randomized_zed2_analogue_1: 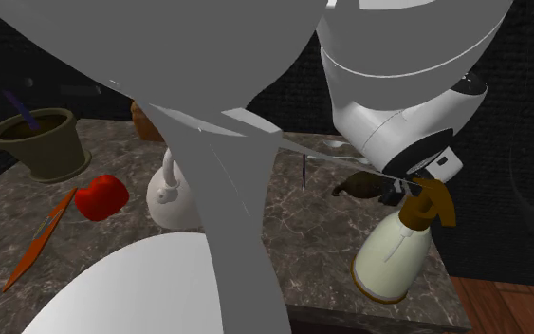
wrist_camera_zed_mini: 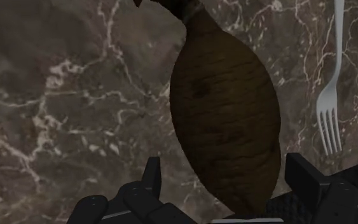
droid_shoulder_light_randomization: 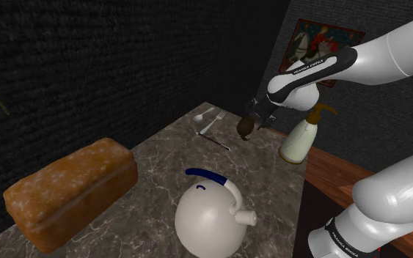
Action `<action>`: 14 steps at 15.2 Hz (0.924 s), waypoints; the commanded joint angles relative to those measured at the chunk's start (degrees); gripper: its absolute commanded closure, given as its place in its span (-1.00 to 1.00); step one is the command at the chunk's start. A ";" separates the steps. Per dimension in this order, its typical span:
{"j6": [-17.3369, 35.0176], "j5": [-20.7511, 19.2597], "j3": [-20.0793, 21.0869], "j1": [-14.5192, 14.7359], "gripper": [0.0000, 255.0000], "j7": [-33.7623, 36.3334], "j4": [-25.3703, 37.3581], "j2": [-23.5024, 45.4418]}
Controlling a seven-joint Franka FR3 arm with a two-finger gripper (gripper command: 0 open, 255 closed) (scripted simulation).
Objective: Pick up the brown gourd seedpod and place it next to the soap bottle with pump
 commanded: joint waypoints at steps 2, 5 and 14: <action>-0.07 -0.05 -0.01 -0.02 -1.00 0.04 0.01 -0.03; -6.34 -0.47 -0.94 -0.59 -1.00 0.42 -0.38 -6.50; -8.02 -0.66 -1.26 -0.70 -1.00 0.55 -0.36 -8.10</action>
